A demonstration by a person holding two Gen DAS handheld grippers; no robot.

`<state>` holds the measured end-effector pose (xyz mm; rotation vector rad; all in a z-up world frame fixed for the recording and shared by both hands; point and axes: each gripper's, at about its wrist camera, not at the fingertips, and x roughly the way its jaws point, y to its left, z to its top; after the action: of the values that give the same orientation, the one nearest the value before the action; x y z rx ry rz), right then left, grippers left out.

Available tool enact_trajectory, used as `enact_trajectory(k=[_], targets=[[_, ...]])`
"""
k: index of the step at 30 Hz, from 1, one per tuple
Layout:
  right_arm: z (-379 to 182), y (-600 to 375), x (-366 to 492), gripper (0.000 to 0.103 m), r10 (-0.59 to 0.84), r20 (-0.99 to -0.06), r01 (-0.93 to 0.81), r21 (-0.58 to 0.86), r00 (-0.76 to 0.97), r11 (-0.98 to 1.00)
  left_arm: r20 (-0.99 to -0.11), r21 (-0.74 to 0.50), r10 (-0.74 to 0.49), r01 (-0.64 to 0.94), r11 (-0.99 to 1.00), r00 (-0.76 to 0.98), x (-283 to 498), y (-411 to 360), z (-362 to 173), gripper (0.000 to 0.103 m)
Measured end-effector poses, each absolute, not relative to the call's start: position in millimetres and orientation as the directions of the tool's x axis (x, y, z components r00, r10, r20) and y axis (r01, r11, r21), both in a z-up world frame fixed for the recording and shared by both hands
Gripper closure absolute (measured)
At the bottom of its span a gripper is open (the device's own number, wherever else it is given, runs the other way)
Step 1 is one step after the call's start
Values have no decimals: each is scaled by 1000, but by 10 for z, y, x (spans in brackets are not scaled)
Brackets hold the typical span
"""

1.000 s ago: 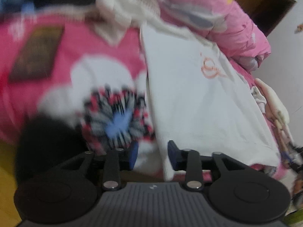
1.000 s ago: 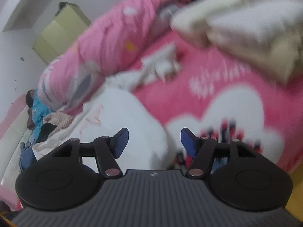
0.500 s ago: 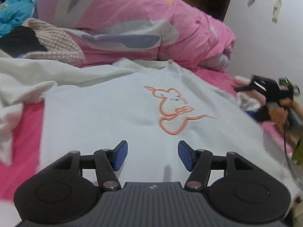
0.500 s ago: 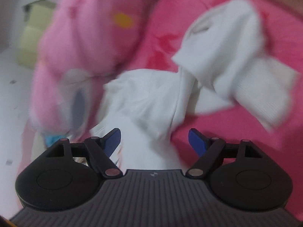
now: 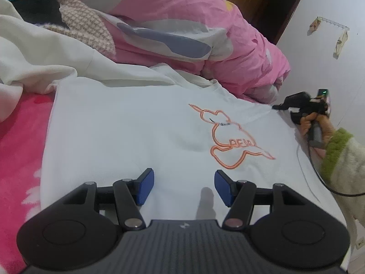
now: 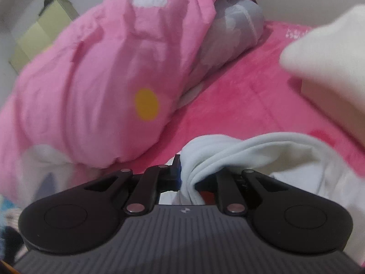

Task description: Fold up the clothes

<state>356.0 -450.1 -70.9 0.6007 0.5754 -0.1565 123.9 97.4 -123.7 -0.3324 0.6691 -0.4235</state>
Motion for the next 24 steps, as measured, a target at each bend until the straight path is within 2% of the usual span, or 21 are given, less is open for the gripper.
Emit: enact_trajectory(k=[6,8,11,13,14,16,17,18,19,22,23,24], targets=[[-1126,-4595,3739,98,-80,-607,384,389,791,837,-500,-462,-502,273,844,706,1241,1037,-1270,43],[-1227,-4626,3746,99,-73,-595,374,401,801,836,-496,-468,-506,273,840,706,1246,1049,-1275,43],[-1132,-4658,3750,91,-27,-632,356,399,774,845,-494,-472,-508,273,838,705,1251,1057,-1275,43],[-1002,-4690,3707,74,6,-671,349,394,742,850,-493,-474,-510,273,837,705,1247,1059,-1275,43],[-902,-4702,3615,71,4,-685,353,380,728,855,-492,-476,-510,273,836,705,1246,1063,-1274,43],[-703,-4727,3430,42,-2,-713,359,351,701,865,-491,-479,-512,272,835,705,1250,1063,-1271,43],[-604,-4739,3337,36,-5,-726,362,337,688,869,-491,-480,-512,272,834,705,1250,1063,-1269,43],[-504,-4752,3244,25,-8,-739,365,322,673,874,-490,-481,-513,272,833,705,1248,1065,-1269,43],[-404,-4764,3152,21,-12,-752,367,308,659,878,-489,-483,-513,271,833,705,1246,1069,-1269,43],[-106,-4801,2874,23,-23,-788,372,264,615,890,-487,-487,-515,271,831,705,1248,1075,-1272,43],[1,-4731,2722,25,-14,-775,335,257,632,907,-486,-488,-516,271,830,705,1250,1078,-1273,43],[77,-4587,2559,38,7,-746,265,245,666,933,-485,-490,-517,270,829,705,1253,1080,-1273,43]])
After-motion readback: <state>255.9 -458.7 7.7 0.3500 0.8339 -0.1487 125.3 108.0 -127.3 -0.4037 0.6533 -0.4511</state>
